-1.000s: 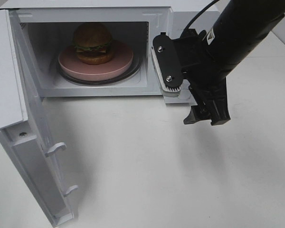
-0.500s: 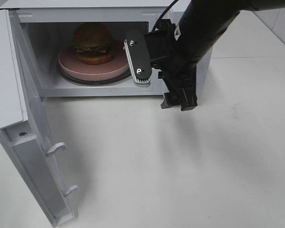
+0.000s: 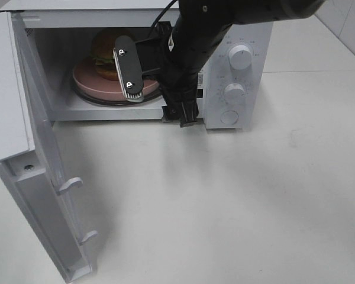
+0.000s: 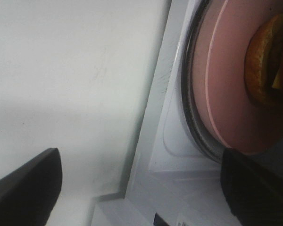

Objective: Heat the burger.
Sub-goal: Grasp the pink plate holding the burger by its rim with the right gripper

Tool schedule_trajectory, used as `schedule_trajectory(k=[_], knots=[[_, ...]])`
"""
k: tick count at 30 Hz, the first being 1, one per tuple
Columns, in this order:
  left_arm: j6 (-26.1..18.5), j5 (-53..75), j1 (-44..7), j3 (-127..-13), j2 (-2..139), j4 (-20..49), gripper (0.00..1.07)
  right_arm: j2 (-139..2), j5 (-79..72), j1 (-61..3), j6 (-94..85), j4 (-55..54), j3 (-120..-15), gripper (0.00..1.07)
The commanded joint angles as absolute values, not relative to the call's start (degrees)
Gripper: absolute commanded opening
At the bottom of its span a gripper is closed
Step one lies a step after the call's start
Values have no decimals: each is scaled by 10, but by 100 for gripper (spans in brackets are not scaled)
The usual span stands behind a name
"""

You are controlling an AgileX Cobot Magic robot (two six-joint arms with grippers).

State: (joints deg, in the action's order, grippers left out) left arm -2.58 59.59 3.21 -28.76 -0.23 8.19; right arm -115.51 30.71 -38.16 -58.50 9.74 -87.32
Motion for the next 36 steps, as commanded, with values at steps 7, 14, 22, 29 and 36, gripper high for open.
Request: schedule_trajectory(k=[7, 14, 22, 29, 36], knots=[[-26, 595, 33, -286, -14, 84, 101, -1219, 288, -383, -579, 99, -944, 86], [-26, 595, 33, -286, -14, 84, 101, -1266, 285, -384, -572, 99, -995, 85], [-26, 595, 33, -286, -14, 84, 101, -1306, 290, -384, -572, 99, -1038, 84], [-26, 595, 33, -286, -14, 84, 101, -1344, 295, -384, -572, 99, -1081, 84], [-26, 595, 33, -286, -14, 84, 101, -1375, 295, -374, -575, 99, -1129, 83]])
